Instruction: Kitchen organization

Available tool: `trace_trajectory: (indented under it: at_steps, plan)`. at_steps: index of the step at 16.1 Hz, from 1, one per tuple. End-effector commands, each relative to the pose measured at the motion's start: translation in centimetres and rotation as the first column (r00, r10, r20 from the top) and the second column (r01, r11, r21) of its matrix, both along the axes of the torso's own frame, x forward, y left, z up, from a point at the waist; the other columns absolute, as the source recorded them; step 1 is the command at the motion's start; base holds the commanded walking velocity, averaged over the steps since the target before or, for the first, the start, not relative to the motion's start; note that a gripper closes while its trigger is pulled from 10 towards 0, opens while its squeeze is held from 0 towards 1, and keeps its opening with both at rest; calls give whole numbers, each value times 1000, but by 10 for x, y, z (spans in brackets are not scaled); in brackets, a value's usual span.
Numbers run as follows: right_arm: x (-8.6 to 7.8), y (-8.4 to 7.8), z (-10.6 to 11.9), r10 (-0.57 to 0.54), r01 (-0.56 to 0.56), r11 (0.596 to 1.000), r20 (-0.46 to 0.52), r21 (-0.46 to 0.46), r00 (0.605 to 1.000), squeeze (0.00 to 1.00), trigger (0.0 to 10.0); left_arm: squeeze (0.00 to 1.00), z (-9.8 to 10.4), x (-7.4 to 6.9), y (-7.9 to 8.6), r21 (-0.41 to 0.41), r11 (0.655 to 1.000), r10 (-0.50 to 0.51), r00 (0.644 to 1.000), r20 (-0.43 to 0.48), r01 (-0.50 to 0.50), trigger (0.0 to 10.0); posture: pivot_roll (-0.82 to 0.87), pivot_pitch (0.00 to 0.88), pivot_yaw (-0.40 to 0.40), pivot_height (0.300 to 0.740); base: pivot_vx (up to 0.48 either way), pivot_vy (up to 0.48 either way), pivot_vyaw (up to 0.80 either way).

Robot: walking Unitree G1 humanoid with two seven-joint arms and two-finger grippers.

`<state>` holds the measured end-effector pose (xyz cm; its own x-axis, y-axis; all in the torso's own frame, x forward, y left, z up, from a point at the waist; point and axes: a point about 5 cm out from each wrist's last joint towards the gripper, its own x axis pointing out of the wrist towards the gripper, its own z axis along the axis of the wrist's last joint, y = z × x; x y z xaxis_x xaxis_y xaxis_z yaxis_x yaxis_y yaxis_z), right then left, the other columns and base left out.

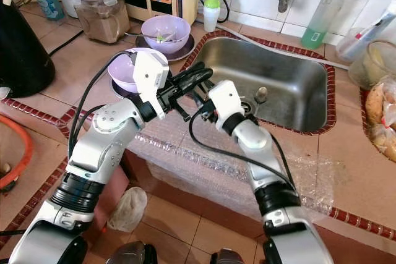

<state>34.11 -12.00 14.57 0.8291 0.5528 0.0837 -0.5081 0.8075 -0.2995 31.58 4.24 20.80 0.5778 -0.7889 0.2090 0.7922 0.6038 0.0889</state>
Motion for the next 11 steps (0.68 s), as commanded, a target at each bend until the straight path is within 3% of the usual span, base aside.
trace_trajectory:
  at_steps: [1,3,6,11]
  plan:
    - [3,-5,2,-7,7,1000,-5,-2,1000,0,0,0,6,-2,-1,-3,1000,-8,999,34,8,0,-57,61,7,740,0,0,0]
    - [4,-6,3,49,-49,999,-36,-1,998,0,0,0,5,-1,0,2,1000,-3,999,38,3,0,-57,61,7,740,0,0,0]
    - [12,-19,12,25,-25,1000,-30,-13,999,0,0,0,3,-2,0,29,1000,-4,999,50,3,0,-66,63,17,740,0,0,0]
    - [14,-21,19,75,-76,997,-19,-24,997,0,0,0,0,-1,2,50,999,8,998,61,-12,196,-64,66,14,740,0,0,0]
